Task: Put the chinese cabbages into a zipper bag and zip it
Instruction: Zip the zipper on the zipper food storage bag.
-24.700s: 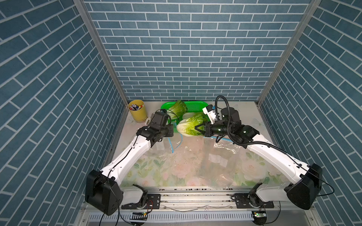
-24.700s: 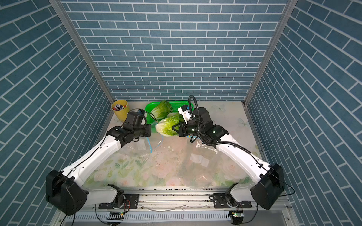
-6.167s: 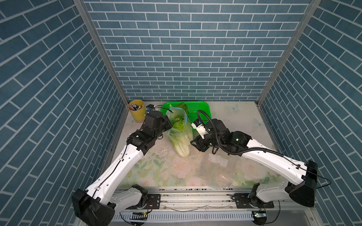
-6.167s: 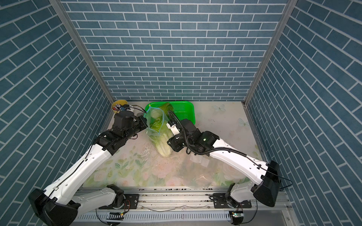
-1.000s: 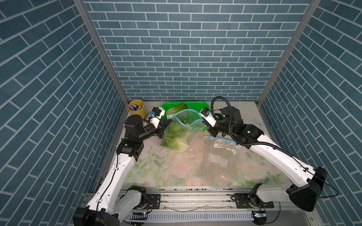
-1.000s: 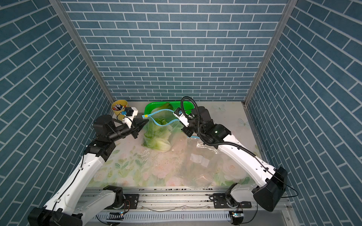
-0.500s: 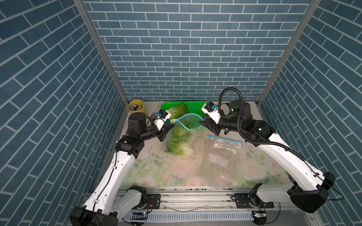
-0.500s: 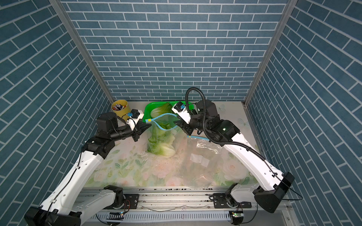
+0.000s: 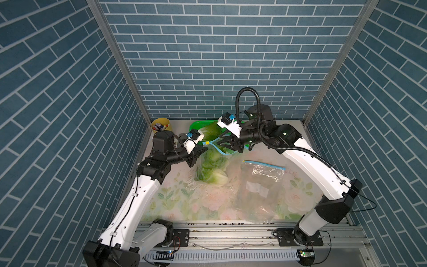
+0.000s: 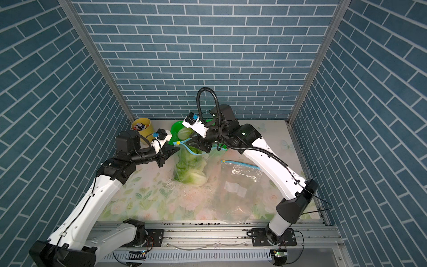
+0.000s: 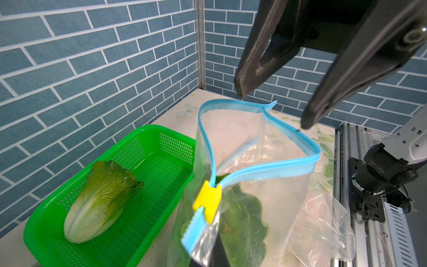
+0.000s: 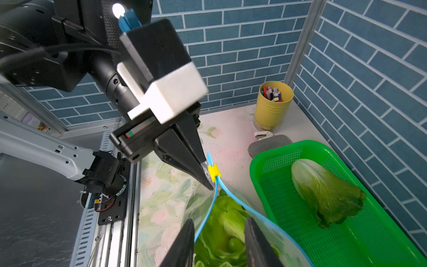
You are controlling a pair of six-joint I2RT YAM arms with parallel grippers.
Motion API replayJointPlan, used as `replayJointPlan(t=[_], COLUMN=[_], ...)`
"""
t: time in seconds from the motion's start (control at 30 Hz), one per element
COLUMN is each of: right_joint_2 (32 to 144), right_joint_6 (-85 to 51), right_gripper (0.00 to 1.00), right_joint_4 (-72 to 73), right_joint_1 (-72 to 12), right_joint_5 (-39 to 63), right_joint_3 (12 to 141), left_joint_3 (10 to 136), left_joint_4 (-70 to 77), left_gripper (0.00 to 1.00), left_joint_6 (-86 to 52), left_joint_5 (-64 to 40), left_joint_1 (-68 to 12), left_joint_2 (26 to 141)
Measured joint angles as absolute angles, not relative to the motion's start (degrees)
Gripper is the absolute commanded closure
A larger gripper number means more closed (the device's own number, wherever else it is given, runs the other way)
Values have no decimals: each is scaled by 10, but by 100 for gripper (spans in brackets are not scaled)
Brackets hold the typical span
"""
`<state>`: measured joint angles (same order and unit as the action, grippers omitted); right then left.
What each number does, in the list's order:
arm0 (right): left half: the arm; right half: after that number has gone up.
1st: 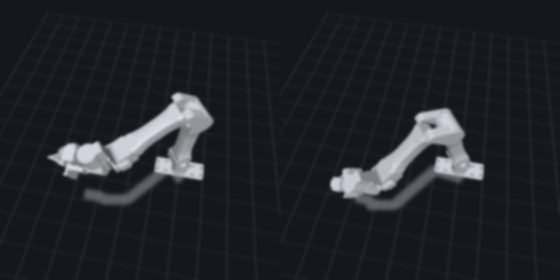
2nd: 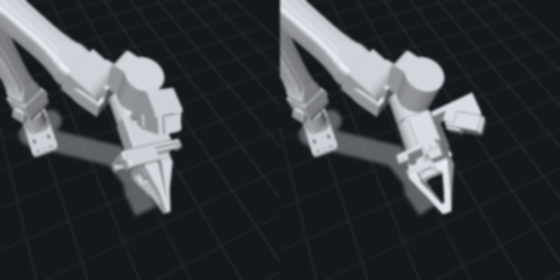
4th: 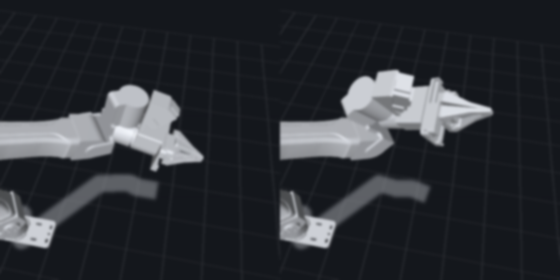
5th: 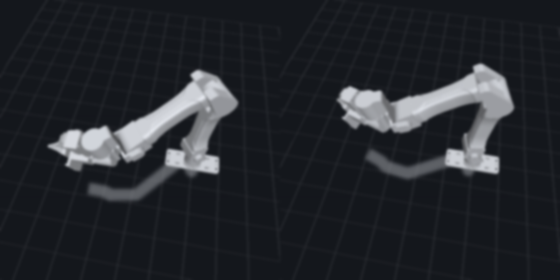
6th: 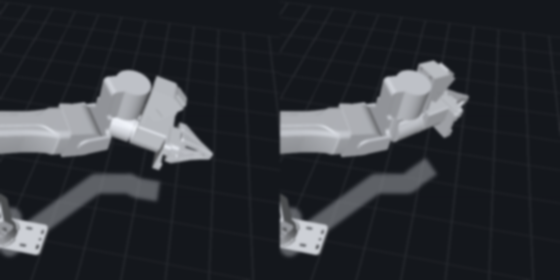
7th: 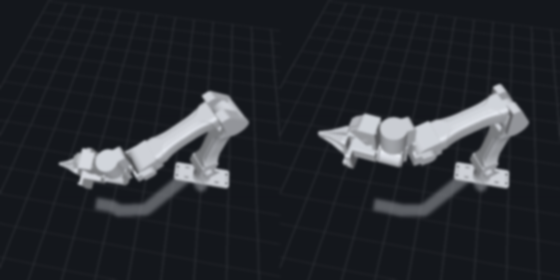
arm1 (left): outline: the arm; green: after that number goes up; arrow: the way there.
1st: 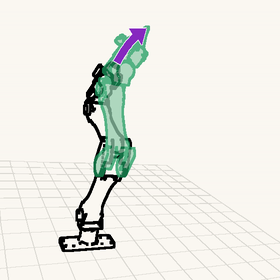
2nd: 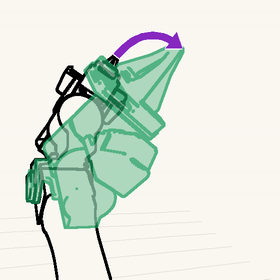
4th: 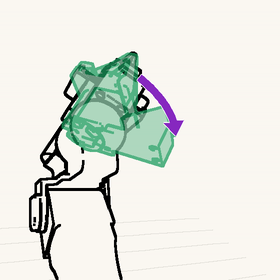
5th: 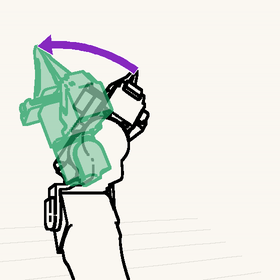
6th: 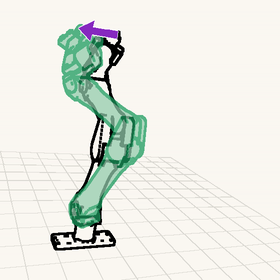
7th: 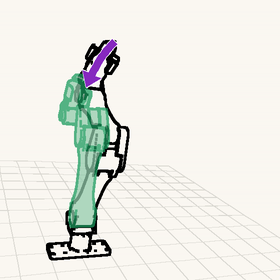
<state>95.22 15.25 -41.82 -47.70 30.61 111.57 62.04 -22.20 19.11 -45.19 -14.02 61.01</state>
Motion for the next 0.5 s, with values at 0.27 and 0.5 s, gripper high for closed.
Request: replayJointPlan(t=[0.27, 0.5], right_joint_2=[1023, 1050], right_joint_6=[156, 167], right_gripper=[64, 67], right_joint_4=[-453, -469], right_joint_1=[-486, -488], right_joint_5=[328, 338], right_joint_3=[1206, 1225], left_joint_3=[633, 634], left_joint_4=[-234, -235], left_gripper=[100, 100], left_joint_6=[204, 209], left_joint_5=[-453, -453], left_joint_1=[-146, -146], left_joint_2=[622, 622])
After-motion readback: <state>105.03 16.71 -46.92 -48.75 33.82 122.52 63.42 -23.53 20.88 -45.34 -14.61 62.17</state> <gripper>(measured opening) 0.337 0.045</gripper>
